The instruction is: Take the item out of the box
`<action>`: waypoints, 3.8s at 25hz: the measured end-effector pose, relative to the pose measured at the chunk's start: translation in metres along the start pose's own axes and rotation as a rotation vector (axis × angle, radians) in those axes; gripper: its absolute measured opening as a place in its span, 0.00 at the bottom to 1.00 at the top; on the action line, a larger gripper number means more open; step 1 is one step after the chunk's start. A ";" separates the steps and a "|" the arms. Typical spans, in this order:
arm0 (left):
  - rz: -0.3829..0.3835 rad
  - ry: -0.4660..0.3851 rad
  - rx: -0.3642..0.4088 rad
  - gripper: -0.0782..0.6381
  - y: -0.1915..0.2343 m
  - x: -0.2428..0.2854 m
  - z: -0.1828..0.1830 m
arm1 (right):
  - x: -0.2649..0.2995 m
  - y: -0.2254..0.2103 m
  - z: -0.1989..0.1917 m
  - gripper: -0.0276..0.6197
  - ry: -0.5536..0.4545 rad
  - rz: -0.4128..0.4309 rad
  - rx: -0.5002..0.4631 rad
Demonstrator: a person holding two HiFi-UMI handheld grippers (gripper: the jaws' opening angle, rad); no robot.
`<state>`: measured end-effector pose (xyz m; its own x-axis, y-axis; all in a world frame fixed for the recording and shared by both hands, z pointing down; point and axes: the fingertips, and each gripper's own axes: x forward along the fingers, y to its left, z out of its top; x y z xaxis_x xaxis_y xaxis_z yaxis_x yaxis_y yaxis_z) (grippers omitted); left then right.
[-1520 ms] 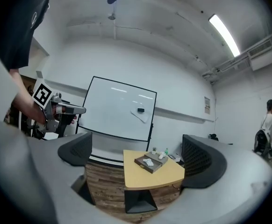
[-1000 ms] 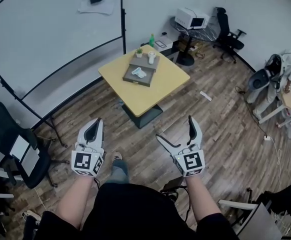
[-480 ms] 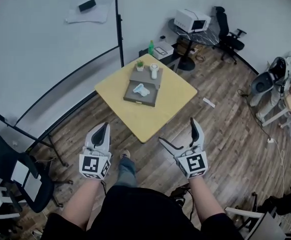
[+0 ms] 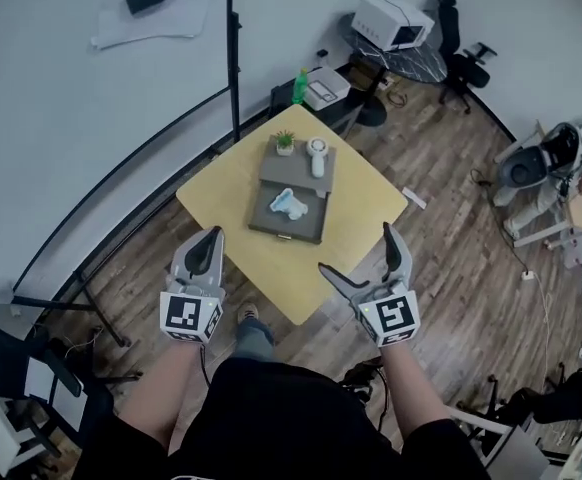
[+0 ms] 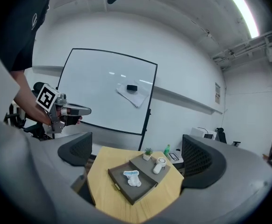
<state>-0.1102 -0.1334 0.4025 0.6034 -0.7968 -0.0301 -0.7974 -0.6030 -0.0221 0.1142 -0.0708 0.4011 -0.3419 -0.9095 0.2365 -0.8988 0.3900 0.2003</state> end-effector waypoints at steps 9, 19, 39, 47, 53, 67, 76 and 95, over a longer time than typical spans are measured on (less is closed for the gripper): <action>-0.058 0.008 -0.010 0.11 0.061 0.089 -0.004 | 0.095 -0.036 0.015 0.96 0.057 -0.018 -0.028; -0.097 0.053 -0.040 0.11 0.058 0.131 -0.022 | 0.139 -0.057 0.002 0.96 0.128 0.023 -0.036; -0.009 0.071 -0.039 0.11 0.058 0.149 -0.036 | 0.199 -0.050 -0.064 0.96 0.458 0.325 -0.071; 0.018 0.086 -0.051 0.11 0.068 0.148 -0.048 | 0.231 -0.032 -0.104 0.95 0.619 0.408 -0.128; 0.029 0.094 -0.063 0.11 0.071 0.151 -0.056 | 0.253 -0.024 -0.139 0.95 0.696 0.453 -0.200; 0.035 0.184 -0.104 0.11 0.063 0.146 -0.080 | 0.273 -0.007 -0.218 0.95 0.879 0.551 -0.234; 0.033 0.210 -0.109 0.11 0.060 0.140 -0.090 | 0.272 0.001 -0.258 0.95 0.967 0.561 -0.236; 0.023 0.241 -0.105 0.11 0.059 0.132 -0.106 | 0.290 0.012 -0.304 0.87 1.048 0.598 -0.246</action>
<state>-0.0770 -0.2782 0.5028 0.5783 -0.7885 0.2094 -0.8138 -0.5756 0.0798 0.0876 -0.2864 0.7616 -0.1951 -0.0675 0.9785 -0.5621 0.8252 -0.0552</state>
